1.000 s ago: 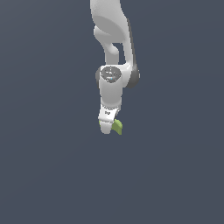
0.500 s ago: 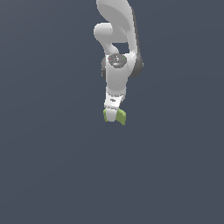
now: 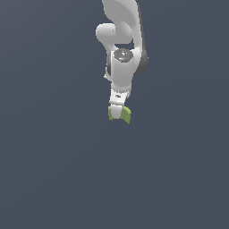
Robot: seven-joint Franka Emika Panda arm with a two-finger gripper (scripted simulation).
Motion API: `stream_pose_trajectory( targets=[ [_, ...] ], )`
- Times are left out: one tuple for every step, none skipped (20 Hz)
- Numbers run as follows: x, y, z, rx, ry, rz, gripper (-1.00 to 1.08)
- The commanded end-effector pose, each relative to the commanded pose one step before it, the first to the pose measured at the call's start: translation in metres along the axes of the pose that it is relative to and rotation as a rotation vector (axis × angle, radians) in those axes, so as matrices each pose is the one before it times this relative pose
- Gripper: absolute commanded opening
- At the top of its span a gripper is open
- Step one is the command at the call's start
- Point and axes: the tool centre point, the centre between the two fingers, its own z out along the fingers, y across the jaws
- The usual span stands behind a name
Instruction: Pick up the object and move it to a goal position.
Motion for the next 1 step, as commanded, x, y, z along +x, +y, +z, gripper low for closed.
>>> stream_pose_trajectory(
  targets=[
    [0.00049,-0.00141,-0.00104,-0.00004,0.00095,0.00025,-1.0]
  ],
)
